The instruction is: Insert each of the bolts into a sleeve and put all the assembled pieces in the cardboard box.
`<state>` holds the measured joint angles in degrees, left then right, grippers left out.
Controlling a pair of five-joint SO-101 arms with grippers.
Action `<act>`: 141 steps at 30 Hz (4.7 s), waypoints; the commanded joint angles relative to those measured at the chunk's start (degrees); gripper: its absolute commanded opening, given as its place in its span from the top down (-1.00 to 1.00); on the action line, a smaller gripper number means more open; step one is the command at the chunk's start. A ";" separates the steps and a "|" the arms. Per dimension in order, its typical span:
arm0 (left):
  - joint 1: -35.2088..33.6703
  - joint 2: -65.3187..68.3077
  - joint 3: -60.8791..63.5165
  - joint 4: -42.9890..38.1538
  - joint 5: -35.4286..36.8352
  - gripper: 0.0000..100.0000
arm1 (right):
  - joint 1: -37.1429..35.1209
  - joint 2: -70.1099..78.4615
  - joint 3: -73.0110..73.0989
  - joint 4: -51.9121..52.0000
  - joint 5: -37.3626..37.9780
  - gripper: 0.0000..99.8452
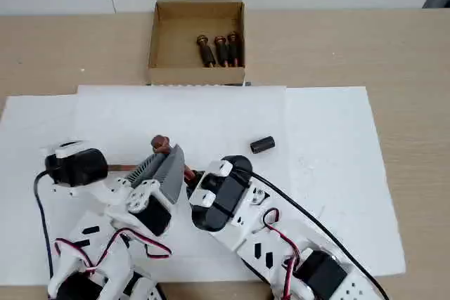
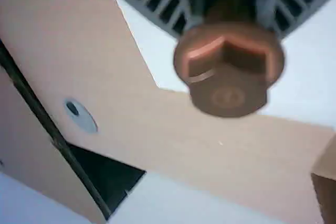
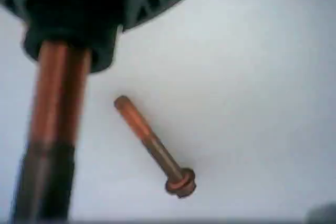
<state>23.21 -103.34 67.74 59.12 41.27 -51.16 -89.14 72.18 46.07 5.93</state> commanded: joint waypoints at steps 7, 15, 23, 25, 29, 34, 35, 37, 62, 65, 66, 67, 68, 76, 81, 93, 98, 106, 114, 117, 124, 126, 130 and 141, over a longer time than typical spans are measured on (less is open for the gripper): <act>7.12 -0.09 -0.04 3.43 -2.99 0.99 | -0.13 -0.75 -0.70 -2.95 4.66 1.00; 9.76 -0.09 1.36 7.21 -7.12 0.99 | -0.04 -0.75 -0.44 -5.85 4.66 1.00; 9.41 -0.09 1.19 5.27 -7.56 0.82 | -0.04 -0.75 -0.26 -5.58 4.66 1.00; 9.32 0.00 1.19 5.45 -7.56 0.68 | 0.48 -0.75 -0.26 -5.58 4.66 1.00; 8.62 0.00 1.19 5.45 -8.88 0.59 | 2.24 -0.75 0.97 -5.58 4.66 1.00; 3.87 0.00 1.10 5.45 -13.10 0.59 | 2.24 -0.75 0.97 -5.58 4.57 1.00; 3.08 0.00 1.10 5.45 -14.07 0.59 | 2.24 -0.75 0.97 -5.58 4.57 1.00; 2.11 0.00 1.01 5.27 -15.21 0.59 | 2.24 -0.75 0.97 -5.58 4.57 1.00; -5.19 -0.26 -4.53 1.23 -32.00 0.99 | 7.43 -0.75 2.99 -3.30 4.31 1.00; -12.22 -0.35 -0.92 1.23 -38.07 0.99 | 11.30 -0.75 2.99 -2.33 4.31 1.00; -14.15 -0.35 0.48 1.23 -39.38 0.99 | 12.70 -0.75 2.99 -2.33 4.31 1.00; -15.65 -0.35 1.89 1.32 -40.26 0.99 | 14.11 -0.75 2.99 -2.33 4.22 1.00; -16.88 -0.35 3.30 1.32 -40.88 0.99 | 15.52 -0.75 3.08 -2.33 4.22 1.00; -20.48 -0.35 17.01 1.49 -41.32 0.99 | 29.14 -0.22 3.25 4.79 -4.48 1.00; -20.48 -0.35 20.79 1.49 -41.32 0.99 | 34.95 -0.13 -0.26 12.70 -8.62 1.00; -20.48 -0.35 25.54 1.49 -41.41 0.99 | 35.12 20.53 -25.67 15.43 -9.67 1.00; -20.48 -0.35 25.54 1.49 -41.32 0.99 | 35.30 39.43 -42.55 14.90 -9.32 0.99; -20.48 -0.35 25.54 1.41 -41.32 0.99 | 35.38 68.97 -64.97 9.19 -9.14 0.99; -20.48 -0.35 25.54 1.41 -41.32 0.99 | 35.03 94.11 -83.16 -2.07 -2.02 0.99; -20.48 -0.35 25.54 1.41 -41.32 0.99 | 34.95 102.55 -90.29 -5.23 2.90 0.99; -20.48 -0.35 25.54 1.41 -41.32 0.99 | 33.10 117.76 -107.60 -6.46 8.62 0.99; -20.48 -0.35 25.54 1.41 -41.32 0.99 | 32.04 120.75 -111.30 -6.46 10.81 0.99; -20.48 -0.35 25.54 1.41 -41.32 0.99 | 30.11 125.58 -117.27 -6.46 16.09 0.99; -20.48 -0.35 25.54 1.41 -41.32 0.99 | 29.05 132.79 -123.25 -5.58 23.91 0.76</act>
<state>2.90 -103.34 93.41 61.76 0.04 -21.98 44.75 -46.68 41.23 28.79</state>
